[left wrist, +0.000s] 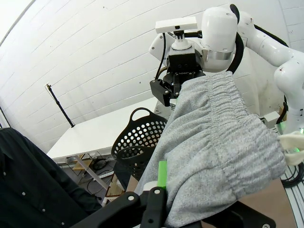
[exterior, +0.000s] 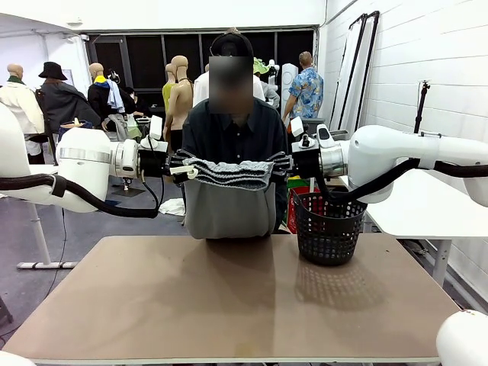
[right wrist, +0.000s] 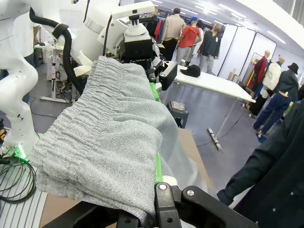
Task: Fold the training pants.
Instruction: Release the ends of the Training pants and then grab the overlapped ends.
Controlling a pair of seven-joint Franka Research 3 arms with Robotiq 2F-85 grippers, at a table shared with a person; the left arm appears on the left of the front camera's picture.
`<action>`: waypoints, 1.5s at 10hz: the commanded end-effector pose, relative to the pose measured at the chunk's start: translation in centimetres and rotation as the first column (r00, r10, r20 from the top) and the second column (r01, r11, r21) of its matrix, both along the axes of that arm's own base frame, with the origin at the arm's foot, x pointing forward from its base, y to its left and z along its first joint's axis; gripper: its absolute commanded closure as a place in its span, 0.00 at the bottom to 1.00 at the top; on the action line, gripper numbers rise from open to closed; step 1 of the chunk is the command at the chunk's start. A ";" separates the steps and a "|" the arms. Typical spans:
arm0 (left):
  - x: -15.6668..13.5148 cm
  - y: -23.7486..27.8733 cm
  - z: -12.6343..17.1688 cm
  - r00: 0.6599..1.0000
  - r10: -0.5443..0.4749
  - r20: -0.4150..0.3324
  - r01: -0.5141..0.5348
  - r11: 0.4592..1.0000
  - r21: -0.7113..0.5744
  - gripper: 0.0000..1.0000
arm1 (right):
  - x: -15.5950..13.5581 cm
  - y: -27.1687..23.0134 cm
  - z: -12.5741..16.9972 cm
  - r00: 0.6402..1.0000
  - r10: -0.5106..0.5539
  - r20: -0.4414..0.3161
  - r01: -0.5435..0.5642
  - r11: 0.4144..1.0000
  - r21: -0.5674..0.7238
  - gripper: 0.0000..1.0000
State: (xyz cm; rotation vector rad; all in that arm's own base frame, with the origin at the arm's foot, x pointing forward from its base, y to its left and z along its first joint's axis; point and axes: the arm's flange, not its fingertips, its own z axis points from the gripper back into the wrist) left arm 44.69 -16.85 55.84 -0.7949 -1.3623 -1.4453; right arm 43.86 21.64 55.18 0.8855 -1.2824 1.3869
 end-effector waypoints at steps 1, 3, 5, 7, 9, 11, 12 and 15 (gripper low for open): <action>-0.4 -0.1 0.0 1.000 0.001 0.020 -0.001 1.000 -0.027 1.00 | -0.4 0.4 0.4 1.000 0.003 -0.001 -0.003 1.000 -0.001 1.00; -0.4 -0.1 0.0 1.000 0.001 0.020 -0.001 1.000 -0.027 1.00 | -0.4 0.4 0.4 1.000 0.003 -0.001 -0.003 1.000 -0.001 1.00; -0.4 -0.1 0.0 1.000 0.001 0.020 -0.001 1.000 -0.027 1.00 | -0.4 0.4 0.4 1.000 0.003 -0.001 -0.003 1.000 -0.001 1.00; -0.4 -0.1 0.0 1.000 0.001 0.020 -0.001 1.000 -0.027 1.00 | -0.4 0.4 0.4 1.000 0.003 -0.001 -0.003 1.000 -0.001 1.00; -0.4 -0.1 0.0 1.000 0.001 0.020 -0.001 1.000 -0.027 1.00 | -0.4 0.4 0.4 1.000 0.003 -0.001 -0.003 1.000 -0.001 1.00; -0.4 -0.1 0.0 1.000 0.001 0.020 -0.001 1.000 -0.027 1.00 | -0.4 0.4 0.4 1.000 0.003 -0.001 -0.003 1.000 -0.001 1.00; -0.4 -0.1 0.0 1.000 0.001 0.020 -0.001 1.000 -0.027 1.00 | -0.4 0.4 0.4 1.000 0.003 -0.001 -0.003 1.000 -0.001 1.00; -0.4 -0.1 0.0 1.000 0.001 0.020 -0.001 1.000 -0.027 1.00 | -0.4 0.4 0.4 1.000 0.003 -0.001 -0.003 1.000 -0.001 1.00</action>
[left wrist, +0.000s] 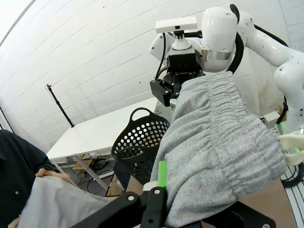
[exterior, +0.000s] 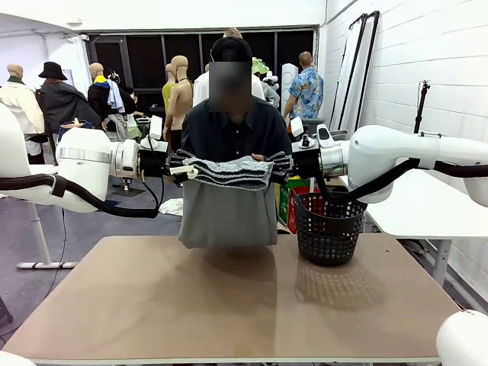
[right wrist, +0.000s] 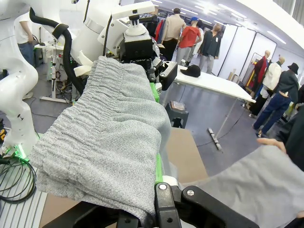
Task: Fold the training pants.
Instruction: Release the ends of the Training pants and then grab the overlapped ends.
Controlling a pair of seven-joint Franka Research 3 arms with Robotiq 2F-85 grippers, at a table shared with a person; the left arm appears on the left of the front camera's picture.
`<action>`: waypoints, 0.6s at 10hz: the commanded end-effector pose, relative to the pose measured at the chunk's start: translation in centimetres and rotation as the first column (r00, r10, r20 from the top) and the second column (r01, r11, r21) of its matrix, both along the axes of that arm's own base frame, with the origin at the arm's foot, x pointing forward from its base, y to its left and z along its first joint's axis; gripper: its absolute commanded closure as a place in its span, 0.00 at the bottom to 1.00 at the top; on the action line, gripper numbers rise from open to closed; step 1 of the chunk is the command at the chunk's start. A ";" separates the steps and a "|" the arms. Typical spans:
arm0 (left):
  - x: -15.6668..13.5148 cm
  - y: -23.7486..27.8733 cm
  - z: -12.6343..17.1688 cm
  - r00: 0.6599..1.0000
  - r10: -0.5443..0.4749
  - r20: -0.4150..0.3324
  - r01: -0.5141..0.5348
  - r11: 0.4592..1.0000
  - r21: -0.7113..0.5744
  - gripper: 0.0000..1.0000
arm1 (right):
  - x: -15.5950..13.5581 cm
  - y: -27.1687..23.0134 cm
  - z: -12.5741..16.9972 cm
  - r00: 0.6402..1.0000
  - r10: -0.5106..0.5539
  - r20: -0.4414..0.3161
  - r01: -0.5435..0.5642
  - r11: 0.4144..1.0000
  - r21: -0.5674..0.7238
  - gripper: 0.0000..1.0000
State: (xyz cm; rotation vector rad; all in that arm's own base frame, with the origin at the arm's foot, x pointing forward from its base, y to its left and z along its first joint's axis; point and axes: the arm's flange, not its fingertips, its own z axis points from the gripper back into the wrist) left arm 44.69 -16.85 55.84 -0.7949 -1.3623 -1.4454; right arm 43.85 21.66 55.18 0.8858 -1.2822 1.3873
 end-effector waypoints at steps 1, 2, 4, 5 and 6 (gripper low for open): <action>-0.4 -0.1 0.0 1.000 0.001 0.020 -0.001 1.000 -0.027 1.00 | -0.3 0.4 0.4 1.000 0.003 -0.001 -0.003 1.000 -0.001 1.00; -0.4 -0.1 0.0 1.000 0.001 0.020 -0.001 1.000 -0.027 1.00 | -0.3 0.4 0.4 1.000 0.003 -0.001 -0.003 1.000 -0.001 1.00; -0.4 -0.1 0.0 1.000 0.001 0.020 -0.001 1.000 -0.027 1.00 | -0.3 0.4 0.4 1.000 0.003 -0.001 -0.003 1.000 -0.001 1.00; -0.4 -0.1 0.0 1.000 0.001 0.020 -0.001 1.000 -0.027 1.00 | -0.3 0.4 0.4 1.000 0.003 -0.001 -0.003 1.000 -0.001 1.00; -0.4 -0.1 0.0 1.000 0.001 0.020 -0.001 1.000 -0.027 1.00 | -0.3 0.4 0.4 1.000 0.003 -0.001 -0.003 1.000 -0.001 1.00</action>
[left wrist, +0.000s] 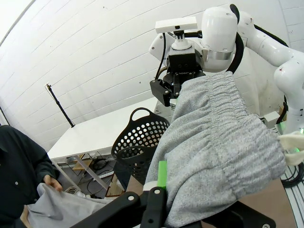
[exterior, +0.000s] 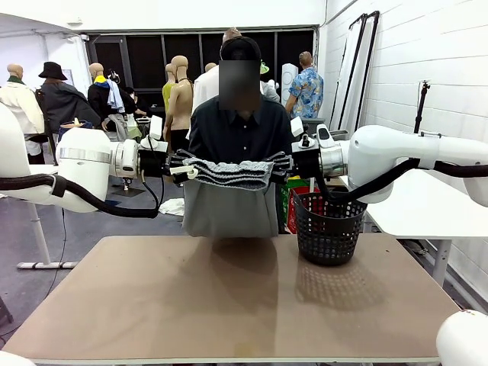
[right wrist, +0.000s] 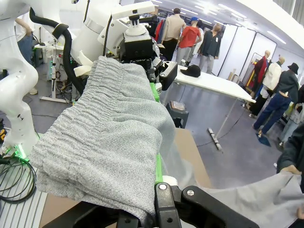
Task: Fold the training pants.
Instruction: Release the ends of the Training pants and then grab the overlapped ends.
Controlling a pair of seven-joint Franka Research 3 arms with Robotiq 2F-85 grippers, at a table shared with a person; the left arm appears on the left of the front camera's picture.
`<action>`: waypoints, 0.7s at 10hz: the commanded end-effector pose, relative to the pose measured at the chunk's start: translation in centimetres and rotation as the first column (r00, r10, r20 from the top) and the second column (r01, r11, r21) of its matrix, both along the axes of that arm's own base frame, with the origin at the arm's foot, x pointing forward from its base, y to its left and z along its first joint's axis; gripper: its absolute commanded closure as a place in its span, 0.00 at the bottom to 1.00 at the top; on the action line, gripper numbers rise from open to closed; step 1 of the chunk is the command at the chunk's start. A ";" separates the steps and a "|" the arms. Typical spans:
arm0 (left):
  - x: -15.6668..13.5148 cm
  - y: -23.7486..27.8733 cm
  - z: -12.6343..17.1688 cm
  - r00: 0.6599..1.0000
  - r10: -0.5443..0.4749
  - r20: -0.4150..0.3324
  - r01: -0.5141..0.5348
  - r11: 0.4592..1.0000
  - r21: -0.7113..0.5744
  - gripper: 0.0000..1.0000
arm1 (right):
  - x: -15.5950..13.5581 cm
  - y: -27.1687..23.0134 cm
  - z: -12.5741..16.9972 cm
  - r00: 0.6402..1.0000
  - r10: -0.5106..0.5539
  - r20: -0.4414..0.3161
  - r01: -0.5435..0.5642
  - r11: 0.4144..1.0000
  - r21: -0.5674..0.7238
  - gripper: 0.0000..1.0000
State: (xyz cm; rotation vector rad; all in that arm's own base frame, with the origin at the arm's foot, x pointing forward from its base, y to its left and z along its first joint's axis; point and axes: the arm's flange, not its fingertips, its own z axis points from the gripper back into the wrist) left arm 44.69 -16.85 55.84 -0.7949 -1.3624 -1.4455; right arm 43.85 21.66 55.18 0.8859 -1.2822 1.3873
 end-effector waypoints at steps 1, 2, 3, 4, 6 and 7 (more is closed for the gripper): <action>-0.4 -0.1 0.0 1.000 0.001 0.020 -0.001 1.000 -0.027 1.00 | -0.3 0.4 0.4 1.000 0.003 -0.001 -0.003 1.000 -0.001 1.00; -0.4 -0.1 0.0 1.000 0.001 0.020 -0.001 1.000 -0.027 1.00 | -0.3 0.4 0.4 1.000 0.003 -0.001 -0.003 1.000 -0.001 1.00; -0.4 -0.1 0.0 1.000 0.001 0.020 -0.001 1.000 -0.027 1.00 | -0.3 0.4 0.4 1.000 0.003 -0.001 -0.003 1.000 -0.001 1.00; -0.4 -0.1 0.0 1.000 0.001 0.020 -0.001 1.000 -0.027 1.00 | -0.3 0.4 0.4 1.000 0.003 -0.001 -0.003 1.000 -0.001 1.00; -0.4 -0.1 0.0 1.000 0.001 0.020 -0.001 1.000 -0.027 1.00 | -0.3 0.4 0.4 1.000 0.003 -0.001 -0.003 1.000 -0.001 1.00; -0.4 -0.1 0.0 1.000 0.001 0.020 -0.001 1.000 -0.027 1.00 | -0.3 0.4 0.4 1.000 0.003 -0.001 -0.003 1.000 -0.001 1.00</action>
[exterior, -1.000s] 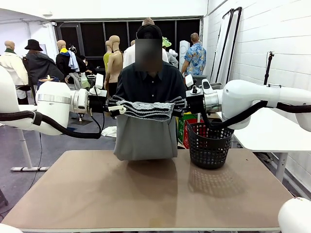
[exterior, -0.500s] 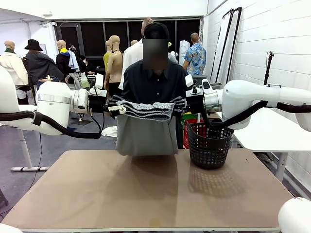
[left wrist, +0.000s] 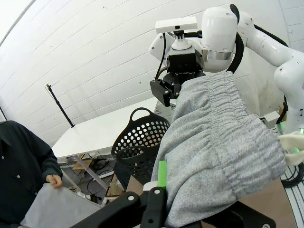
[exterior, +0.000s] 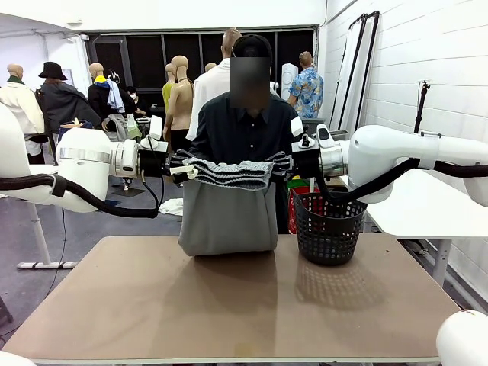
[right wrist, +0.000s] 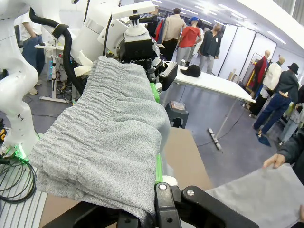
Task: Fold the training pants.
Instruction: Release the ends of the Training pants and then grab the overlapped ends.
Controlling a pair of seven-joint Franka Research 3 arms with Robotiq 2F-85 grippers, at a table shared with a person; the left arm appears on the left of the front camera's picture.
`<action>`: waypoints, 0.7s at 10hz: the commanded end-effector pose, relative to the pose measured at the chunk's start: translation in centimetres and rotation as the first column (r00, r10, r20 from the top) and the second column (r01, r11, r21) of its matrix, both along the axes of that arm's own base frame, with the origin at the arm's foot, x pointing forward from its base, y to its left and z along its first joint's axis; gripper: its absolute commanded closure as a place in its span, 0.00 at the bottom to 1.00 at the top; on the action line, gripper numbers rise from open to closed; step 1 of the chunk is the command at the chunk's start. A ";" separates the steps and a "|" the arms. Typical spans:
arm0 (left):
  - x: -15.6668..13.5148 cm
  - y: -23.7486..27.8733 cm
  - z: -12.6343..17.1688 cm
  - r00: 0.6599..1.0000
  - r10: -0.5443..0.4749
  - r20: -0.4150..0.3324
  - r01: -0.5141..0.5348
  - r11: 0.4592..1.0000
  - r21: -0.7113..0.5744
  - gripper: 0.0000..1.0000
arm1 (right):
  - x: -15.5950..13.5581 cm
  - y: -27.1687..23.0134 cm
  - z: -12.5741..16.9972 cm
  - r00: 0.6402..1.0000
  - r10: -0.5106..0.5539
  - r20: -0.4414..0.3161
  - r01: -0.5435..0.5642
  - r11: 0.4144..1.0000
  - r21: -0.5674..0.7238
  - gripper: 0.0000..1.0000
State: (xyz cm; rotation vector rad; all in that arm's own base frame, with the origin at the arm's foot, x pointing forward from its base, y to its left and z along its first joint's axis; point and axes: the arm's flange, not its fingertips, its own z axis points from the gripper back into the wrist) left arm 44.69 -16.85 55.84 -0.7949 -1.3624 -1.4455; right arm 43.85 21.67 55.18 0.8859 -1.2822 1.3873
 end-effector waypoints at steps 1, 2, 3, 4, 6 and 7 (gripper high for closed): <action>-0.4 -0.1 0.0 1.000 0.001 0.020 -0.001 1.000 -0.027 1.00 | -0.3 0.4 0.4 1.000 0.003 -0.001 -0.003 1.000 -0.001 1.00; -0.4 -0.1 0.0 1.000 0.001 0.020 -0.001 1.000 -0.027 1.00 | -0.3 0.4 0.4 1.000 0.003 -0.001 -0.003 1.000 -0.001 1.00; -0.4 -0.1 0.0 1.000 0.001 0.020 -0.001 1.000 -0.027 1.00 | -0.3 0.4 0.4 1.000 0.003 -0.001 -0.003 1.000 -0.001 1.00; -0.4 -0.1 0.0 1.000 0.001 0.020 -0.001 1.000 -0.027 1.00 | -0.3 0.4 0.4 1.000 0.003 -0.001 -0.003 1.000 -0.001 1.00; -0.4 -0.1 0.0 1.000 0.001 0.020 -0.001 1.000 -0.027 1.00 | -0.3 0.4 0.4 1.000 0.003 -0.001 -0.003 1.000 -0.001 1.00; -0.4 -0.1 0.0 1.000 0.001 0.020 -0.001 1.000 -0.027 1.00 | -0.3 0.4 0.4 1.000 0.003 -0.001 -0.003 1.000 -0.001 1.00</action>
